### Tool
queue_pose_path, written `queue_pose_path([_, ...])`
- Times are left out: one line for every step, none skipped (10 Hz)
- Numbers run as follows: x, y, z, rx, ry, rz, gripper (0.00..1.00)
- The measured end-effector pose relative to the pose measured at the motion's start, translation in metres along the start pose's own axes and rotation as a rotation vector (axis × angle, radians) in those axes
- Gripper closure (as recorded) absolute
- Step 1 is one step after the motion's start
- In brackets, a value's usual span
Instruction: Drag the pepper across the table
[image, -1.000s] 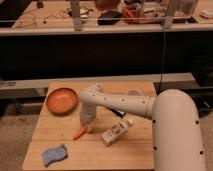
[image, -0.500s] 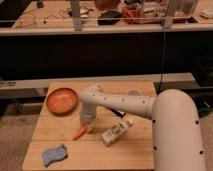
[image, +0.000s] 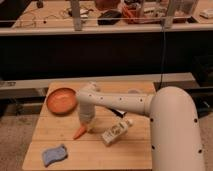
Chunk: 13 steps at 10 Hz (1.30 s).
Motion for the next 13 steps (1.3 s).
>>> queue_pose_path([0.0,-0.001,-0.006,-0.002,0.015,-0.003,1.0])
queue_pose_path([0.002,-0.001,-0.01,-0.003,0.025,-0.004,1.0])
queue_pose_path([0.001,-0.002,-0.012,-0.006,0.029,-0.007,1.0])
queue_pose_path([-0.001,-0.005,-0.012,-0.011,0.033,-0.014,1.0])
queue_pose_path([-0.003,-0.007,-0.012,-0.013,0.035,-0.02,1.0])
queue_pose_path([-0.005,-0.01,-0.012,-0.015,0.038,-0.023,1.0])
queue_pose_path([-0.005,-0.011,-0.013,-0.016,0.04,-0.021,1.0])
queue_pose_path([-0.007,-0.014,-0.013,-0.017,0.042,-0.022,1.0])
queue_pose_path([-0.011,-0.019,-0.013,-0.017,0.043,-0.027,1.0])
queue_pose_path([-0.012,-0.021,-0.012,-0.018,0.044,-0.027,1.0])
queue_pose_path([-0.013,-0.023,-0.011,-0.017,0.043,-0.024,1.0])
queue_pose_path([-0.015,-0.026,-0.009,-0.019,0.043,-0.025,1.0])
queue_pose_path([-0.02,-0.03,-0.006,-0.021,0.042,-0.03,1.0])
